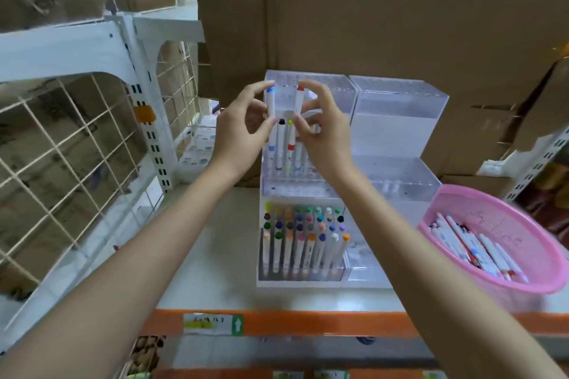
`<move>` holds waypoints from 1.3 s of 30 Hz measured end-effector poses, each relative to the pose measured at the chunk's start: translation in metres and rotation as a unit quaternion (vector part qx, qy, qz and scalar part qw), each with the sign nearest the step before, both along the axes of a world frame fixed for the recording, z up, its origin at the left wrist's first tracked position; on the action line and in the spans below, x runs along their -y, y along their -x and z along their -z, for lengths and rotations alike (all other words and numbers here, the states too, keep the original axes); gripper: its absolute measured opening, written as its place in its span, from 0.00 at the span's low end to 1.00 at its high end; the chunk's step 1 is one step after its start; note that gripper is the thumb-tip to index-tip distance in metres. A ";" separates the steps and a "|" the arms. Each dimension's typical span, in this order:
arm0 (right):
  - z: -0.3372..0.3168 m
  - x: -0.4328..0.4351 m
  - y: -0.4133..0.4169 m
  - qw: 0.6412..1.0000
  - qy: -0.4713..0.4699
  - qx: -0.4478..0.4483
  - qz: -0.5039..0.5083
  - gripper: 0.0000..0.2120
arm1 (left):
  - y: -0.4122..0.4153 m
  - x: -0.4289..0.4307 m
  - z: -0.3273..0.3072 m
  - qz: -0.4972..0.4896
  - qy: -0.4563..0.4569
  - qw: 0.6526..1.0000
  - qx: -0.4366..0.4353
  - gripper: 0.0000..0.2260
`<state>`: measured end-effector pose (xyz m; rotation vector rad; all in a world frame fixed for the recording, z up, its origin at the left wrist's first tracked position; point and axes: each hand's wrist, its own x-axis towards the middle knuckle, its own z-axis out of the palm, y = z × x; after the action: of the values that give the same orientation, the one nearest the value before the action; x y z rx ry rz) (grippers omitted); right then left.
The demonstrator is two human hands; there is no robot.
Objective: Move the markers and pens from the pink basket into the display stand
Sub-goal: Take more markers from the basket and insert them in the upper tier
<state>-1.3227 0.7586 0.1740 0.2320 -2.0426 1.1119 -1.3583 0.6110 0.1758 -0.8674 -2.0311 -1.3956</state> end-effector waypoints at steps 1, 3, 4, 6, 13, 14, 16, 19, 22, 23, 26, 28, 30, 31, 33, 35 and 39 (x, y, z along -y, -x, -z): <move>0.000 0.002 0.001 1.000 0.000 -0.001 0.006 0.19 | 0.002 0.000 0.001 0.003 0.001 1.000 0.001 0.22; 0.000 0.004 0.003 1.000 0.005 -0.004 0.016 0.19 | 0.006 -0.001 0.003 0.010 -0.002 1.000 0.005 0.22; 0.001 0.006 0.005 1.000 0.005 -0.006 0.020 0.19 | 0.007 -0.001 0.005 0.015 -0.001 1.000 0.006 0.22; 0.002 0.009 0.007 1.000 -0.001 -0.010 0.026 0.20 | 0.011 -0.002 0.008 0.021 0.006 1.000 0.001 0.22; 0.009 0.017 0.013 0.999 -0.010 -0.022 0.036 0.19 | 0.021 0.001 0.020 0.031 0.021 0.999 -0.011 0.23; 0.011 0.018 0.013 0.999 -0.011 -0.022 0.038 0.19 | 0.021 0.002 0.022 0.031 0.022 0.999 -0.008 0.23; 0.014 0.020 0.012 0.999 -0.013 -0.023 0.041 0.19 | 0.021 0.002 0.024 0.030 0.019 0.999 -0.005 0.23; 0.018 0.022 0.011 0.999 -0.012 -0.024 0.046 0.19 | 0.022 0.002 0.025 0.033 0.012 0.999 -0.004 0.23; 0.019 0.023 0.010 0.999 -0.008 -0.022 0.046 0.20 | 0.023 0.003 0.025 0.036 0.013 0.999 -0.006 0.23; 0.020 0.023 0.010 0.999 -0.008 -0.021 0.047 0.20 | 0.024 0.004 0.025 0.036 0.019 0.999 -0.010 0.23; 0.020 0.023 0.010 0.998 -0.010 -0.016 0.051 0.20 | 0.024 0.004 0.028 0.038 0.050 0.998 -0.029 0.24; 0.021 0.023 0.010 0.998 -0.009 -0.015 0.053 0.20 | 0.023 0.005 0.032 0.037 0.061 0.997 -0.029 0.23; 0.021 0.023 0.009 0.998 -0.011 -0.013 0.055 0.21 | 0.023 0.006 0.036 0.036 0.060 0.997 -0.025 0.24; 0.021 0.023 0.008 0.998 -0.012 -0.012 0.055 0.21 | 0.023 0.006 0.037 0.037 0.056 0.998 -0.021 0.24; 0.022 0.023 0.008 0.998 -0.016 -0.015 0.056 0.20 | 0.022 0.007 0.036 0.040 0.054 0.998 -0.015 0.24; 0.023 0.023 0.008 0.998 -0.018 -0.017 0.058 0.20 | 0.020 0.008 0.036 0.044 0.060 0.997 -0.010 0.23; 0.024 0.024 0.008 0.998 -0.019 -0.015 0.058 0.20 | 0.019 0.009 0.038 0.054 0.060 0.997 0.003 0.21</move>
<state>-1.3304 0.7350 0.1497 0.1463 -2.0254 0.9936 -1.3769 0.6019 0.1381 -1.0390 -2.1184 -1.3457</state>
